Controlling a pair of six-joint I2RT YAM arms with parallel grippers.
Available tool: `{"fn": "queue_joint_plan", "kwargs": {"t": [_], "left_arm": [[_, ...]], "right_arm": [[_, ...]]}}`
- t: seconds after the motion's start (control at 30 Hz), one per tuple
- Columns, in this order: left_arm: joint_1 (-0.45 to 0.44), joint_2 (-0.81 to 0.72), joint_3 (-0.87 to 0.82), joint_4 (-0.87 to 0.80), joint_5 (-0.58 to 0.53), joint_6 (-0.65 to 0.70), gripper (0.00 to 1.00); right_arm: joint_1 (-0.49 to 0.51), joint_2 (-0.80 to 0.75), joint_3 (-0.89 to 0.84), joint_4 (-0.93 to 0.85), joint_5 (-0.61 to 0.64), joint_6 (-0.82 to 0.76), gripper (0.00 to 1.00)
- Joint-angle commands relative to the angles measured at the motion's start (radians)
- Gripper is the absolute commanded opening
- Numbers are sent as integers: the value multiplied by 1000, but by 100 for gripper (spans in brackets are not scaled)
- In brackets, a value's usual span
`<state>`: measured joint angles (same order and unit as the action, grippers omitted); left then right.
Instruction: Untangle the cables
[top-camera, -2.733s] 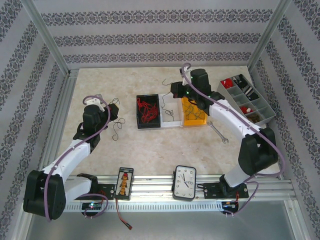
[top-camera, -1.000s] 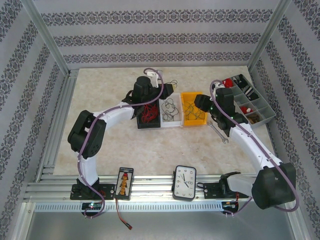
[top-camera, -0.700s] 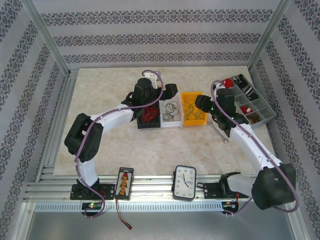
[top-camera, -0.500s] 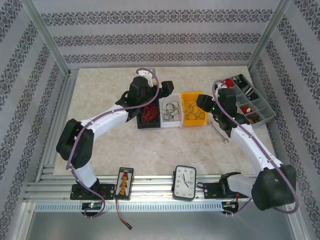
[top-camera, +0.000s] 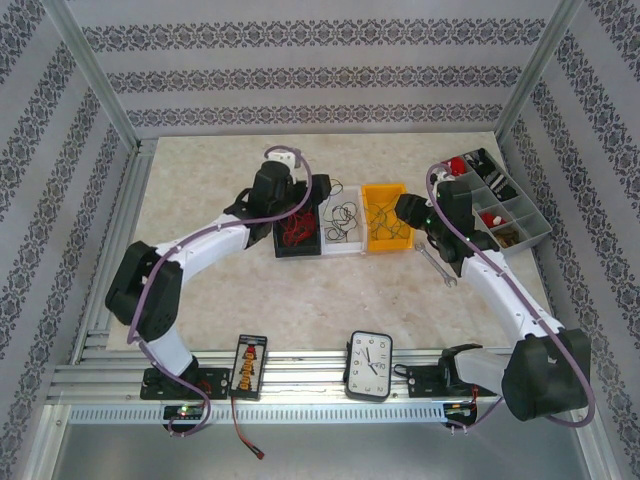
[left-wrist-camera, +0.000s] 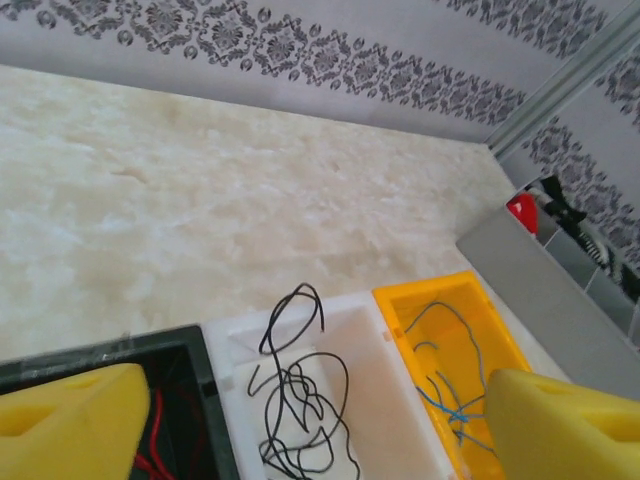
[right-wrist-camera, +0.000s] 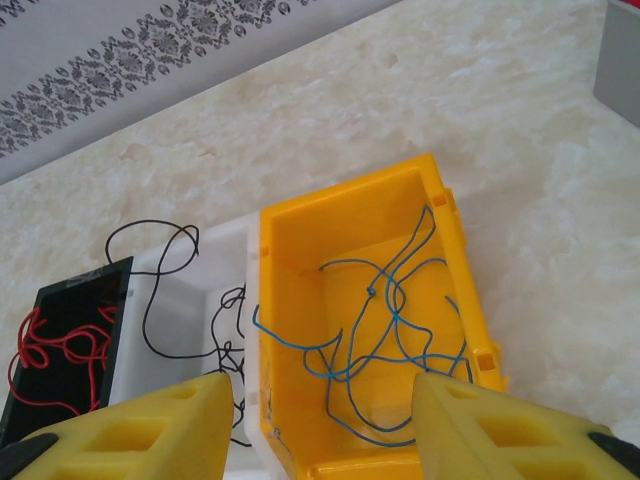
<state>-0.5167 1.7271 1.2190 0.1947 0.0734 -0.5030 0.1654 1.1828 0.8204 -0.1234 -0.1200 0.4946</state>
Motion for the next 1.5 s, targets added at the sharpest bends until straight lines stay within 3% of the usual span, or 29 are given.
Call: {"fn": "queue_joint_plan", "kwargs": {"t": [0.0, 0.33, 0.5, 0.67, 0.83, 0.97, 1.03, 1.2, 1.3, 1.47], "left_arm": [[6, 115, 156, -125, -2, 75, 80], [4, 385, 419, -165, 5, 98, 74], [3, 383, 355, -47, 142, 60, 50], [-6, 334, 257, -8, 178, 32, 25], [-18, 281, 180, -11, 197, 20, 18], [-38, 258, 155, -63, 206, 27, 19], [-45, 242, 136, -48, 202, 23, 27], [-45, 175, 84, 17, 129, -25, 69], [-43, 77, -16, 81, -11, -46, 97], [-19, -169, -226, 84, -334, 4, 99]], "right_arm": [[-3, 19, -3, 13, -16, 13, 51], [-2, 28, 19, -6, -27, 6, 51], [-4, 34, 28, -12, -35, 5, 51], [-5, 37, 29, -12, -35, 7, 51], [-6, 40, 20, -7, -40, 15, 51], [-6, 34, 13, -5, -34, 21, 51], [-6, 31, 10, -5, -32, 22, 51], [-12, 27, -3, -8, 6, 23, 51], [-25, 10, -24, -9, 63, 26, 53], [-89, -21, -78, -1, 149, -17, 54]]}}
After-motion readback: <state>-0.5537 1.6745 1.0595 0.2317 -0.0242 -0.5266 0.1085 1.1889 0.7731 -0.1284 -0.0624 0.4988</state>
